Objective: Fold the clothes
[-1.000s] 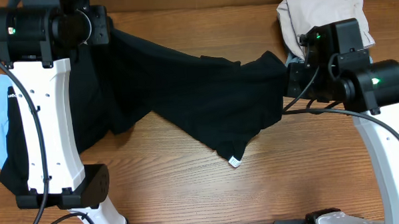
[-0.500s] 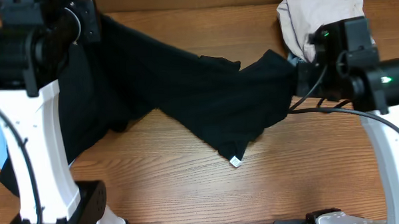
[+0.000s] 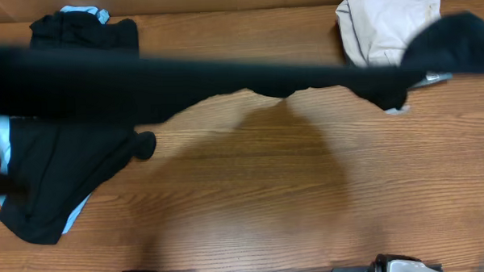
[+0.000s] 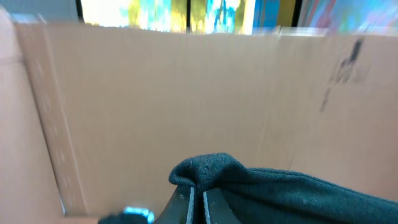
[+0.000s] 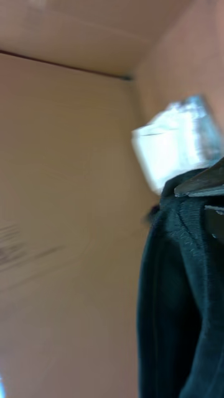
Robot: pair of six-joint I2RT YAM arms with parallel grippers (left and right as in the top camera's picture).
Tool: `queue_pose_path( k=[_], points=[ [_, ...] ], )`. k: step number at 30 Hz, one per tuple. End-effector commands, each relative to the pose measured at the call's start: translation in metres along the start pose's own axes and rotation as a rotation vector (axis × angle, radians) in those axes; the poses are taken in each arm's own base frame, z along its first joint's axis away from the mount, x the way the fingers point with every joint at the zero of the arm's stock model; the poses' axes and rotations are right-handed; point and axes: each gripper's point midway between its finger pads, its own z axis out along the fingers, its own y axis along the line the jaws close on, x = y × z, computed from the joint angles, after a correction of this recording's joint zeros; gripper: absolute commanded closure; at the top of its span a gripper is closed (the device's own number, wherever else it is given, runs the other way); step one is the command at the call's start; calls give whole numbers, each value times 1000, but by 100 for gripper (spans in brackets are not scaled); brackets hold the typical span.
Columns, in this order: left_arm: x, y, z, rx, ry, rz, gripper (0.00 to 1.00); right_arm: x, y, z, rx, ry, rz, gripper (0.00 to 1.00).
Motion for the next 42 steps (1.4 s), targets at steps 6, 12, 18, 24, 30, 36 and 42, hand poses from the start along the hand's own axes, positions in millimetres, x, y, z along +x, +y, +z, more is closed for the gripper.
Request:
queue_pose_path(
  k=[6, 12, 18, 24, 30, 36, 42],
  points=[
    [4, 20, -17, -112, 8, -15, 96, -21, 2, -53, -15, -167, -13, 96],
    [40, 21, 39, -125, 156, 0, 96, 5, -3, -1, 14, 15, -49, 96],
    [97, 25, 126, -155, 346, 24, 96, 42, -9, 94, 24, 248, -79, 96],
    [159, 28, 226, -166, 454, 53, 96, 63, -17, 221, 42, 329, -66, 96],
    [171, 35, 287, -177, 373, 31, 96, 49, -3, 295, -52, 214, -61, 96],
    [132, 49, 295, -197, 219, 22, 96, -13, 14, 285, -110, -16, -80, 96],
    [144, 60, 299, -173, 257, 18, 96, -15, 18, 291, -136, -29, -86, 96]
  ],
)
